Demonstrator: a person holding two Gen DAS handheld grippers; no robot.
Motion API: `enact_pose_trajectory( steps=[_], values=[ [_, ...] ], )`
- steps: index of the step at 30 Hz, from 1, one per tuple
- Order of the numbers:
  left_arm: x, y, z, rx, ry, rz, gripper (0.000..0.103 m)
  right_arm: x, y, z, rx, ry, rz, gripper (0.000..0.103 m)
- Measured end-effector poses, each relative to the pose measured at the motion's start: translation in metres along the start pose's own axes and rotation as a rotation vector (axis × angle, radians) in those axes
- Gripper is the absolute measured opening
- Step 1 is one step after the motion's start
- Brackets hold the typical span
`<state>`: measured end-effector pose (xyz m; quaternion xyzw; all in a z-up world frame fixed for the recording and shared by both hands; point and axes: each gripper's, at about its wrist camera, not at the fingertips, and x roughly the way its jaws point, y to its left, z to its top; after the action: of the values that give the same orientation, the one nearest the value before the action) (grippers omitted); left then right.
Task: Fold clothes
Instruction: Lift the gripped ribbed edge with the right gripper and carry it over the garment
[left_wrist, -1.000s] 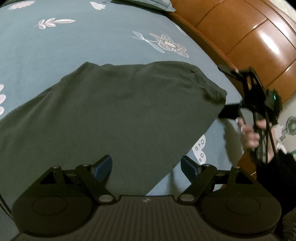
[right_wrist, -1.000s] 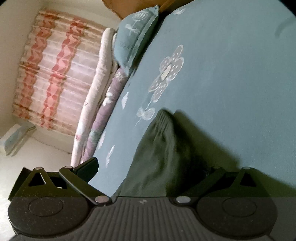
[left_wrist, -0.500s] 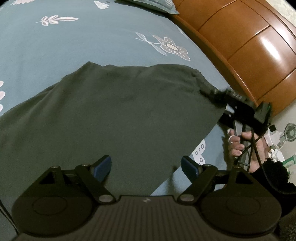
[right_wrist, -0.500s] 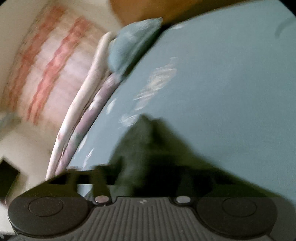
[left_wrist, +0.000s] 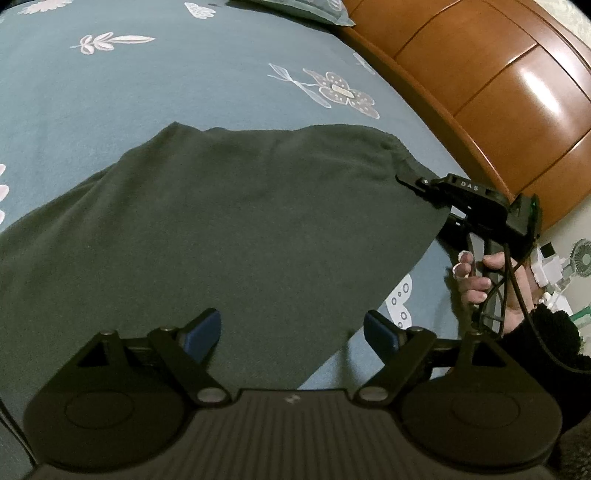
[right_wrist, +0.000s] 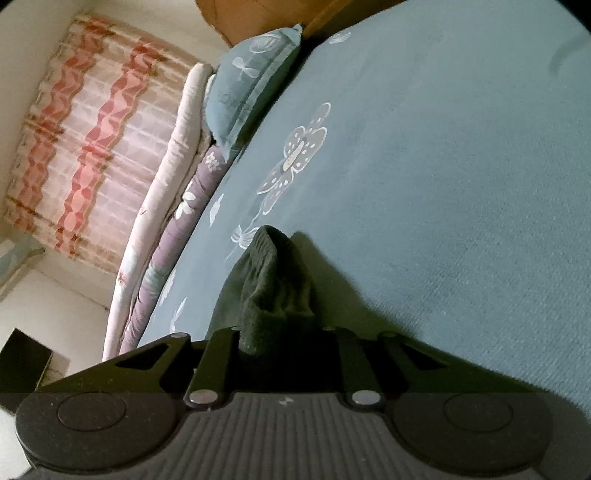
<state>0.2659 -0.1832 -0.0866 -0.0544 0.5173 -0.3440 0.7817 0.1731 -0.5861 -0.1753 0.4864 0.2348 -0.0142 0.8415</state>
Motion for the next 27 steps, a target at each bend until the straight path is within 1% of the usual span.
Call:
enact_pose_trajectory(
  steps=[3, 6, 8, 11, 20, 27],
  values=[
    [-0.001, -0.001, 0.0, 0.006, 0.001, 0.007, 0.085, 0.002, 0.004, 0.001, -0.019, 0.015, -0.028, 0.014],
    [-0.001, -0.002, 0.001, 0.015, 0.002, 0.015, 0.085, 0.001, 0.006, 0.004, -0.022, 0.036, -0.038, 0.014],
    [-0.003, -0.004, 0.001, 0.029, 0.0, 0.028, 0.085, 0.001, 0.01, 0.005, -0.047, 0.051, -0.054, 0.014],
    [-0.006, -0.006, 0.0, 0.039, -0.01, 0.044, 0.085, 0.002, 0.023, 0.004, -0.123, 0.056, -0.104, 0.016],
    [-0.022, -0.009, 0.0, 0.025, -0.053, 0.081, 0.085, 0.004, 0.06, 0.004, -0.331, 0.083, -0.238, 0.016],
    [-0.038, -0.006, 0.001, 0.0, -0.101, 0.103, 0.085, 0.001, 0.085, 0.005, -0.415, 0.099, -0.256, 0.016]
  ],
)
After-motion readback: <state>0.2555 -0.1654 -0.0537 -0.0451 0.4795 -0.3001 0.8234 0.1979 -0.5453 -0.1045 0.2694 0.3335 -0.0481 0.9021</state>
